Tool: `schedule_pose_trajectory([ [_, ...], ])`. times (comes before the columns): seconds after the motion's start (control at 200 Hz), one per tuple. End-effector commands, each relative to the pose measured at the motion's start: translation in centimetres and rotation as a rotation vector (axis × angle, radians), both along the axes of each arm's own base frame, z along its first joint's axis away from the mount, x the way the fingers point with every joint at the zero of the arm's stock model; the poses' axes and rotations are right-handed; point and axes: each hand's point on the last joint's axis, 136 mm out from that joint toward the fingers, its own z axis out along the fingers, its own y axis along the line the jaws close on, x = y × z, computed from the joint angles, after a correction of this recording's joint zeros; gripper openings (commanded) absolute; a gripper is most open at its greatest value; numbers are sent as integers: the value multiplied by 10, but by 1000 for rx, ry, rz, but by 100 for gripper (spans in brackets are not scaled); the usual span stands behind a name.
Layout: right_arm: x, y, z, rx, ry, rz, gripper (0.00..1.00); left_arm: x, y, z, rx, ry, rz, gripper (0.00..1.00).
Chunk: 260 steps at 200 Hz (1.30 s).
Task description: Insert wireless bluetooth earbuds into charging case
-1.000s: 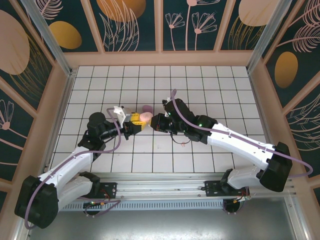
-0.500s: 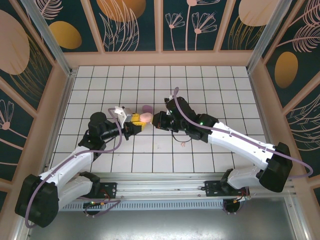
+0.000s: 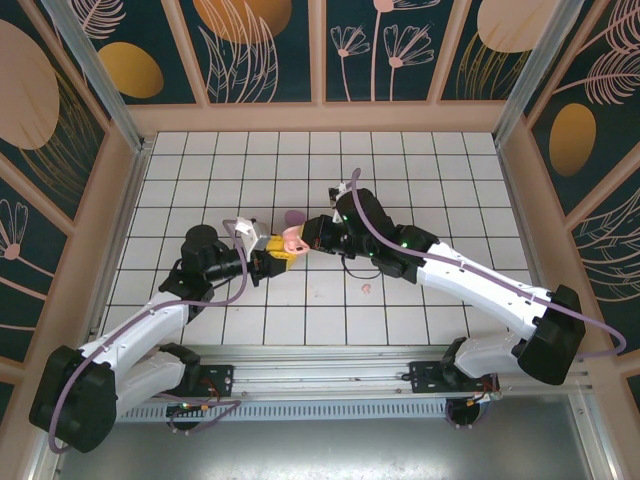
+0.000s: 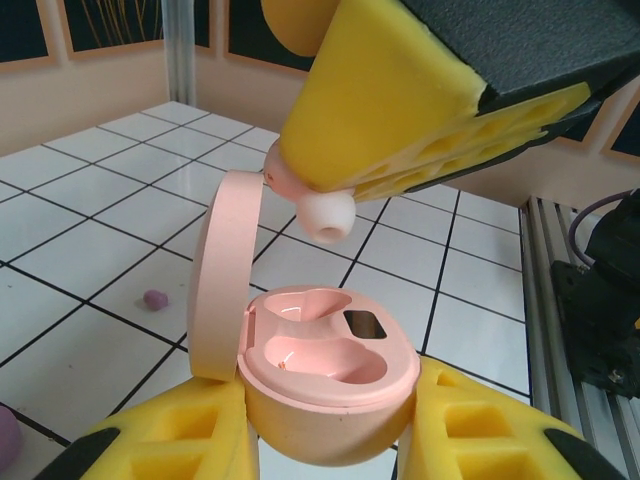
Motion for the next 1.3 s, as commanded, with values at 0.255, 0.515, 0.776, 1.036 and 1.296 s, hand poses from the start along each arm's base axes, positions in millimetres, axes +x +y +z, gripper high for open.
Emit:
schedule_pose_trajectory([
  [0.255, -17, 11, -17, -68, 7, 30, 4, 3, -5, 20, -24, -61, -18, 0],
  [0.515, -17, 9, -21, -159, -18, 29, 4, 3, -6, 25, -31, -74, -25, 0],
  [0.776, -12, 15, -21, -201, -39, 41, 4, 1, -6, 24, -31, -76, -33, 0],
  [1.036, -19, 19, -25, -222, -29, 68, 5, 2, -5, 23, -25, -79, -26, 0],
  [1.296, -26, 21, -24, -240, -29, 81, 17, 4, -5, 22, -19, -77, -20, 0],
])
